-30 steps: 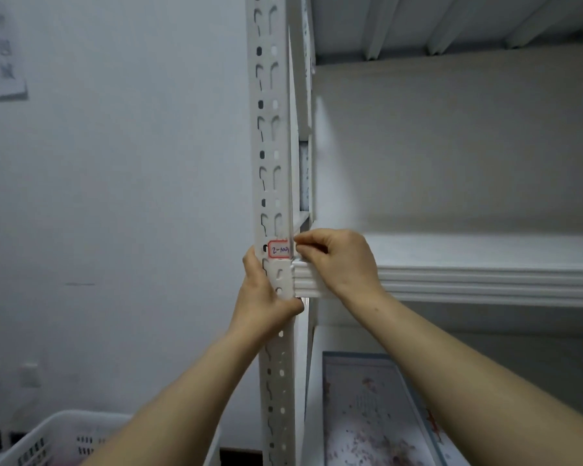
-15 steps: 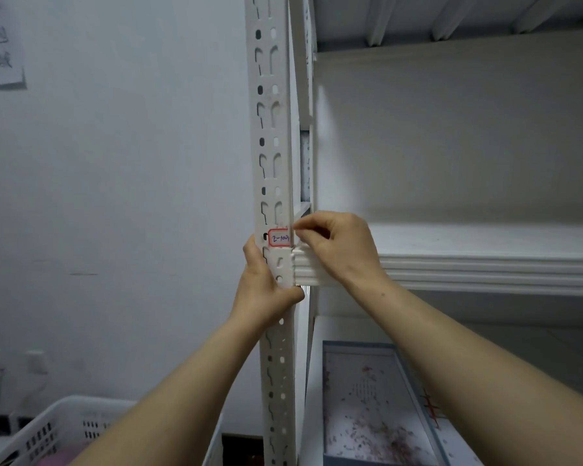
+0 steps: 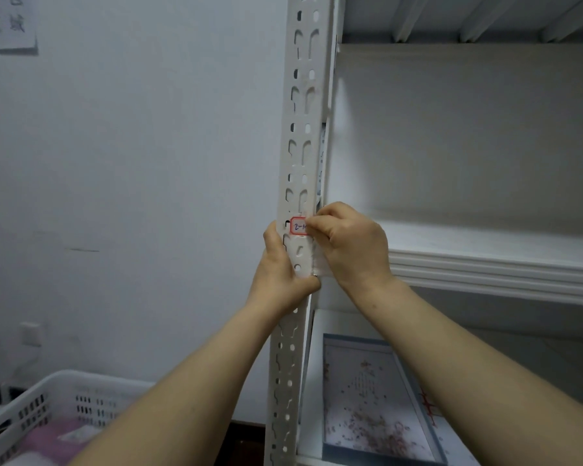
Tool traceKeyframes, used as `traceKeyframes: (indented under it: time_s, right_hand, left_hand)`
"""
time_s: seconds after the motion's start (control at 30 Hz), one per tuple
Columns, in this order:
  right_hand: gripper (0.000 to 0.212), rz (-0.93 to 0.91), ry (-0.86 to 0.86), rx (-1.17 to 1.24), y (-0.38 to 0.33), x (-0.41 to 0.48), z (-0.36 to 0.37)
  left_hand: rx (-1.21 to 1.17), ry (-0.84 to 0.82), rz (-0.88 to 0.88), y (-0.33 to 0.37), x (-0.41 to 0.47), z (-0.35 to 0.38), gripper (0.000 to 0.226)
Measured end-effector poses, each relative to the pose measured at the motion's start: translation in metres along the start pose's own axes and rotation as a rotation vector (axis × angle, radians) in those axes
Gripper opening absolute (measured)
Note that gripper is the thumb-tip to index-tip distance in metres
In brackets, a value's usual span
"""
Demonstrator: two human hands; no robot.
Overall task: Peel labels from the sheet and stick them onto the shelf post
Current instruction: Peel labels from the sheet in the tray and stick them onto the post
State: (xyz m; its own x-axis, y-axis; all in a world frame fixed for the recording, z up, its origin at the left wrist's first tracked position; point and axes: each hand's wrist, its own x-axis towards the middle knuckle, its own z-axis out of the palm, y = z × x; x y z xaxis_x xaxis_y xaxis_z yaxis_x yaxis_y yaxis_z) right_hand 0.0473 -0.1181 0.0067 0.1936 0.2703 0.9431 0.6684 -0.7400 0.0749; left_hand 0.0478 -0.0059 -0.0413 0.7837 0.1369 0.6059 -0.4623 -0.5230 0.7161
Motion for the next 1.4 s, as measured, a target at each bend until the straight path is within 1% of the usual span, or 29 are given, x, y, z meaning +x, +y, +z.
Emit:
traceKeyframes:
  time_s: [0.17, 0.23, 0.33, 0.43, 0.47, 0.53, 0.63, 0.7, 0.73, 0.77, 0.8, 0.83, 0.87, 0.9, 0.93, 0.97, 1.03, 1.2, 1.4]
  right_hand:
    - [0.006, 0.05, 0.012, 0.016, -0.004, 0.002, 0.002]
    - [0.01, 0.084, 0.028, 0.048, -0.004, 0.004, 0.002]
    - [0.015, 0.097, -0.001, 0.052, -0.006, 0.004, 0.0]
    - [0.013, 0.128, -0.055, 0.072, -0.007, 0.007, -0.004]
    - [0.011, 0.198, -0.087, 0.112, -0.006, 0.008, -0.005]
    - [0.008, 0.45, -0.149, 0.337, -0.004, 0.012, -0.009]
    - [0.014, 0.822, -0.125, 0.702, -0.005, 0.02, -0.009]
    - [0.034, 1.008, -0.155, 0.896, -0.009, 0.029, -0.011]
    - [0.031, 1.065, -0.183, 0.978, -0.012, 0.033, -0.012]
    - [0.017, 1.104, -0.203, 1.038, -0.015, 0.037, -0.015]
    - [0.018, 1.132, -0.215, 1.057, -0.016, 0.04, -0.015]
    - [0.027, 1.158, -0.218, 1.057, -0.017, 0.042, -0.015]
    - [0.026, 1.173, -0.215, 1.064, -0.019, 0.043, -0.015]
    - [0.018, 1.184, -0.203, 1.072, -0.02, 0.043, -0.013]
    - [0.02, 1.187, -0.2, 1.077, -0.02, 0.043, -0.012]
    - [0.032, 1.194, -0.2, 1.094, -0.021, 0.044, -0.01]
    - [0.04, 1.206, -0.185, 1.108, -0.023, 0.046, -0.009]
    - [0.042, 1.21, -0.194, 1.03, -0.023, 0.047, -0.004]
    - [0.045, 1.294, -0.129, 1.058, -0.021, 0.051, 0.005]
  left_hand:
    - [-0.022, 0.007, 0.002, -0.003, 0.001, 0.002, 0.088]
    - [-0.028, 0.007, -0.001, -0.003, 0.001, 0.002, 0.088]
    - [-0.036, 0.007, -0.005, -0.002, 0.001, 0.002, 0.086]
    - [-0.039, 0.004, -0.015, -0.002, 0.001, 0.002, 0.086]
    - [-0.042, -0.002, -0.018, -0.002, 0.001, 0.001, 0.086]
    - [-0.053, -0.017, -0.017, -0.002, 0.0, 0.001, 0.087]
    - [-0.051, -0.023, -0.006, -0.002, 0.0, 0.0, 0.09]
    - [-0.044, -0.023, -0.004, -0.001, 0.0, -0.001, 0.088]
    - [-0.042, -0.025, -0.004, -0.001, 0.0, -0.001, 0.086]
    - [-0.044, -0.027, -0.004, -0.001, 0.0, -0.001, 0.086]
    - [-0.047, -0.029, -0.006, -0.002, 0.0, -0.001, 0.087]
    - [-0.049, -0.031, -0.006, -0.003, 0.0, -0.001, 0.088]
    - [-0.05, -0.033, -0.007, -0.003, 0.0, -0.001, 0.09]
    - [-0.048, -0.035, -0.007, -0.003, 0.001, -0.001, 0.091]
    - [-0.051, -0.036, -0.004, -0.003, 0.0, -0.001, 0.091]
    - [-0.056, -0.037, -0.002, -0.003, 0.001, -0.001, 0.091]
    - [-0.068, -0.039, -0.001, -0.004, 0.001, -0.001, 0.092]
    - [-0.073, -0.042, 0.003, -0.004, 0.001, -0.001, 0.089]
    - [-0.078, -0.044, 0.0, -0.003, 0.002, -0.001, 0.089]
